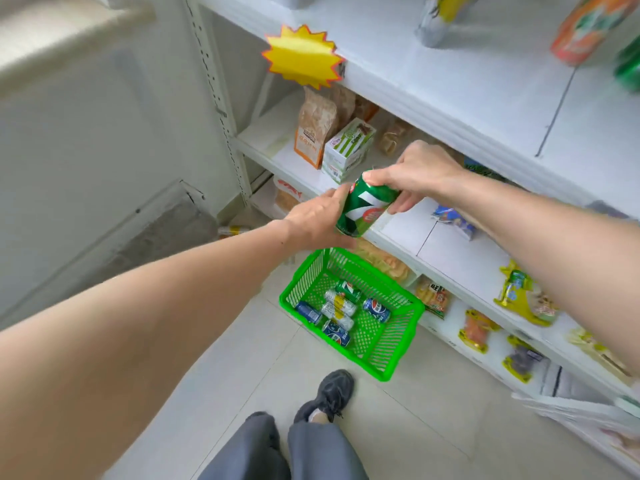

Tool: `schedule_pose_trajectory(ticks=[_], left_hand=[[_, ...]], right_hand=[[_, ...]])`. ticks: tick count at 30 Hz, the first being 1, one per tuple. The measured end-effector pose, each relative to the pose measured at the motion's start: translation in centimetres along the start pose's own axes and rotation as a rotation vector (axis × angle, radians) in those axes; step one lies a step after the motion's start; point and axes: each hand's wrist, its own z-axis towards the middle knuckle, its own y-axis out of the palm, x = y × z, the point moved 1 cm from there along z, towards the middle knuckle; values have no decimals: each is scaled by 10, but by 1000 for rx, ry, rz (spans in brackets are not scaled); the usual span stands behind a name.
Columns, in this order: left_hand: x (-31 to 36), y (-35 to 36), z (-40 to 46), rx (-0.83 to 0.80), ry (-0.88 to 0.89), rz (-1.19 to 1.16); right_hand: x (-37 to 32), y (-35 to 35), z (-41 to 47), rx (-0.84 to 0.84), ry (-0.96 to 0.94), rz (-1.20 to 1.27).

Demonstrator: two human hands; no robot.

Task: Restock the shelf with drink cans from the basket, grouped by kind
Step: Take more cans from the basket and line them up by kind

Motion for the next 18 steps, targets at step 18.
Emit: schedule_pose_trajectory(ticks=[18], left_hand=[[222, -108, 5, 205, 238, -63]], right_hand=[[52, -199, -142, 304, -24, 142]])
